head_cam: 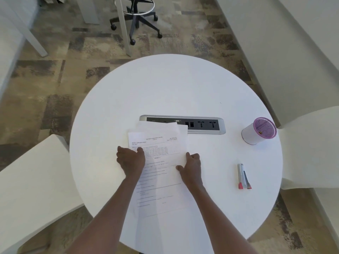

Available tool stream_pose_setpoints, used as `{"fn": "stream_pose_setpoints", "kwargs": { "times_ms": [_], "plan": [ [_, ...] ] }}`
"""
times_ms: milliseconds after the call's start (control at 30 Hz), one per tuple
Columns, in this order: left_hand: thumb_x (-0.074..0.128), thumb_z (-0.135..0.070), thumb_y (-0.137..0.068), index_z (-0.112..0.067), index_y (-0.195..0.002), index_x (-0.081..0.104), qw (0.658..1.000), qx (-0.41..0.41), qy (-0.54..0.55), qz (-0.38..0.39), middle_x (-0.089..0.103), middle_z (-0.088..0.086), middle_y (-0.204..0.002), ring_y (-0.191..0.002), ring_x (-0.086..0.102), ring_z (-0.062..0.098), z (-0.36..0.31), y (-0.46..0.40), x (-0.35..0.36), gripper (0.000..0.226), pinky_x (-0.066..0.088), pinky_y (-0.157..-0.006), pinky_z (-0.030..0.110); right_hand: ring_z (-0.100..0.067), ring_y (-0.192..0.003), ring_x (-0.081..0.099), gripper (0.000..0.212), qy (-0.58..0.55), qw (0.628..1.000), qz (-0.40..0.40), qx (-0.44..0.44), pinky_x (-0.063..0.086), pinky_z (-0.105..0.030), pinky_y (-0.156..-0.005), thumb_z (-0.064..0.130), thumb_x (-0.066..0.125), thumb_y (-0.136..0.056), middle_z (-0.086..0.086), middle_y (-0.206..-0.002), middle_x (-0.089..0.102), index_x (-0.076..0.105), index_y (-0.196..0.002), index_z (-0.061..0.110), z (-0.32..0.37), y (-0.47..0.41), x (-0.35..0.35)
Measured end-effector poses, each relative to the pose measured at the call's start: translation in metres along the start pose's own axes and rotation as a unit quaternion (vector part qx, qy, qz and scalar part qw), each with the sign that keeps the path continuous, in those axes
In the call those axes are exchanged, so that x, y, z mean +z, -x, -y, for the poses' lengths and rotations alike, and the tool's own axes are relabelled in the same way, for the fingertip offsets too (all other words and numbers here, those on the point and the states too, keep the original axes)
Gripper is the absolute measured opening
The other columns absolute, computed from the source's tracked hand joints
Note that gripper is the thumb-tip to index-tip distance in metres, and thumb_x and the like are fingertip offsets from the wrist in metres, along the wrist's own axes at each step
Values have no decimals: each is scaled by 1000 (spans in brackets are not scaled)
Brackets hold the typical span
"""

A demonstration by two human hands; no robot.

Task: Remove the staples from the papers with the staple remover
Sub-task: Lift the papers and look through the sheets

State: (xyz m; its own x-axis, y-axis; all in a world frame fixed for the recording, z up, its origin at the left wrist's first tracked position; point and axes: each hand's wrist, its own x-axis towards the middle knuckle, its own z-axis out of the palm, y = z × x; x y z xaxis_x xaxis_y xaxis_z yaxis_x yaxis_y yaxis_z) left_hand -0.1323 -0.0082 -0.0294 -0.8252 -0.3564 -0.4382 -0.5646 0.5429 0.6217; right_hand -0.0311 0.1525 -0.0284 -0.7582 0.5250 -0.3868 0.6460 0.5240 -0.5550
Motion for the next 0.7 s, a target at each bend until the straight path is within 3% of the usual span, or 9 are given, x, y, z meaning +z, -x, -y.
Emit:
{"fn": "stream_pose_setpoints", "kwargs": {
  "times_ms": [133, 300, 433, 533, 700],
  "plan": [
    [69, -24, -84, 4, -119, 45, 998, -46, 12, 39, 60, 24, -122, -113, 58, 44, -5, -5, -5, 52, 50, -96, 53, -30, -111, 48, 33, -2, 1000, -6, 3, 46, -35, -98, 8, 69, -87, -7, -111, 43, 55, -117, 2, 2, 6, 5],
    [70, -24, -81, -4, -132, 45, 995, -36, -87, 43, 44, 24, -133, -126, 38, 42, -3, -1, -6, 60, 42, -99, 50, -27, -119, 46, 63, -24, 1000, 1, 11, 41, -30, -105, 5, 69, -88, -7, -120, 43, 43, -145, 2, 1, 10, 10],
    [77, -21, -79, -2, -133, 44, 990, -4, -135, 47, 37, 24, -134, -125, 38, 41, 2, 4, -9, 66, 46, -93, 48, -27, -123, 44, 67, -42, 999, -2, 20, 37, -30, -108, 4, 68, -87, -9, -126, 43, 41, -147, 6, 1, 9, 12],
    [83, -25, -76, 4, -134, 38, 989, -15, -133, 61, 39, 24, -137, -129, 42, 42, 0, 5, -12, 78, 47, -94, 54, -27, -123, 45, 67, -42, 999, 0, 19, 37, -30, -109, 4, 68, -86, -9, -126, 43, 41, -148, 7, 0, 9, 12],
    [88, -27, -71, 6, -125, 40, 991, -34, -91, 88, 57, 26, -128, -118, 57, 43, -3, 1, -17, 79, 51, -97, 51, -27, -122, 46, 68, -36, 999, 8, 18, 39, -32, -109, 4, 68, -87, -8, -125, 42, 40, -148, 8, 0, 9, 14]
  ]
}}
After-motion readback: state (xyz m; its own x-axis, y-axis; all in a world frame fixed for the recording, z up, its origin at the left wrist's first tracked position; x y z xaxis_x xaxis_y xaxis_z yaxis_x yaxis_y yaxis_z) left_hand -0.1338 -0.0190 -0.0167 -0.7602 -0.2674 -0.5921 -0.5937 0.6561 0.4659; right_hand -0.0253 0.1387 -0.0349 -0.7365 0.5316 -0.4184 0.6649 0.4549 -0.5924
